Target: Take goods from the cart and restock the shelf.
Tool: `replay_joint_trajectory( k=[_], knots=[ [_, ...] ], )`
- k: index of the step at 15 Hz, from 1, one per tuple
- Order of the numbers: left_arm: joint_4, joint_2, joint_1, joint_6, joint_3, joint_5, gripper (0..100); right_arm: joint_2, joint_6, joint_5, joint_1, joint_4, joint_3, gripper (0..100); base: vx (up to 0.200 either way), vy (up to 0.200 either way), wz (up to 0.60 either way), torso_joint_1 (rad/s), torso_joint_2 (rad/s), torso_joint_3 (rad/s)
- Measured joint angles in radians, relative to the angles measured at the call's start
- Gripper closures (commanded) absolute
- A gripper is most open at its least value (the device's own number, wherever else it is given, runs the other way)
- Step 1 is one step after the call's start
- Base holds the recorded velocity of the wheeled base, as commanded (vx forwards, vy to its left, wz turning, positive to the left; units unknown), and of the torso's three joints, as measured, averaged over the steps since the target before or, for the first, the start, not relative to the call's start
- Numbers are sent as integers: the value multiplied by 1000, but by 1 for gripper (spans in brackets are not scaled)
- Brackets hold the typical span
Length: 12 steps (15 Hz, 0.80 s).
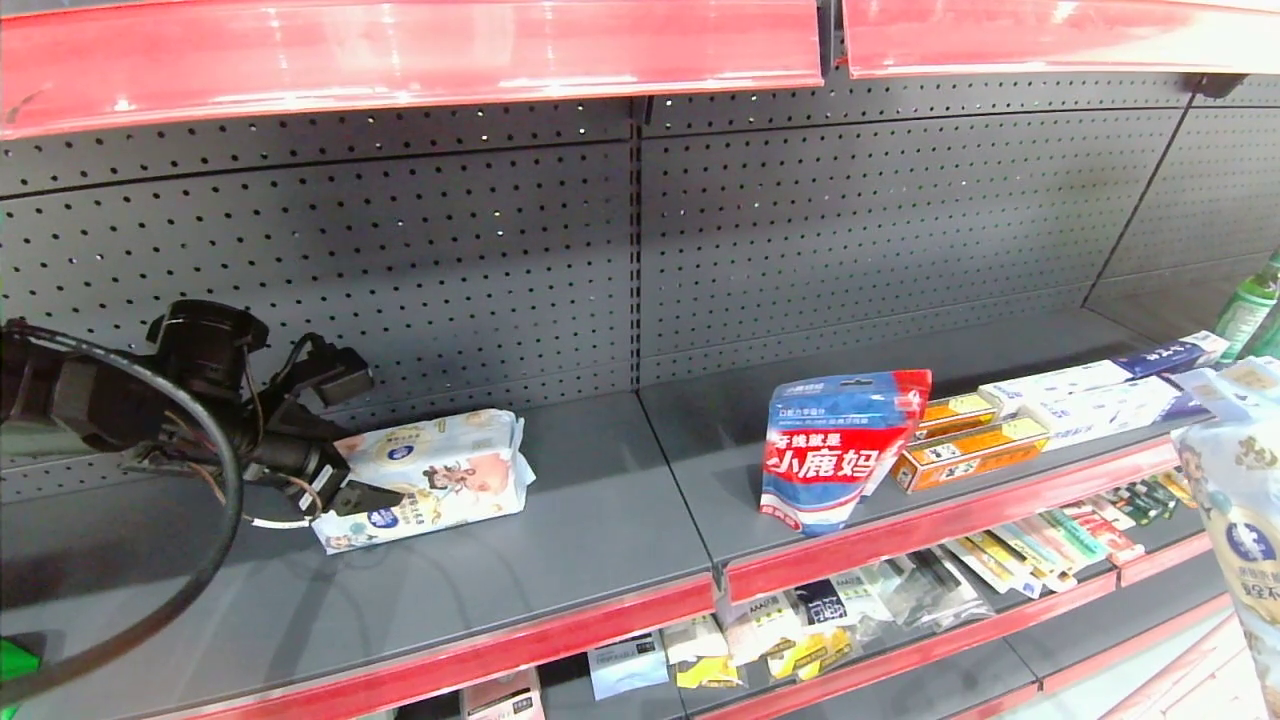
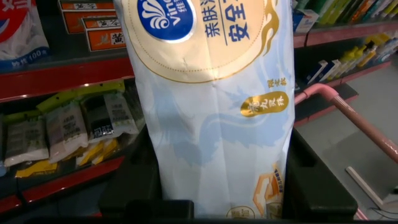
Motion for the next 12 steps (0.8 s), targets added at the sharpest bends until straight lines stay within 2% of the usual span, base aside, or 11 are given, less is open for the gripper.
replay_joint_trajectory(
  k=[12],
  knots=[
    [-4,20,-16,13,17,2,0,-3,-28,0,0,0,-23,100,0,0,0,0,0,0]
  ],
)
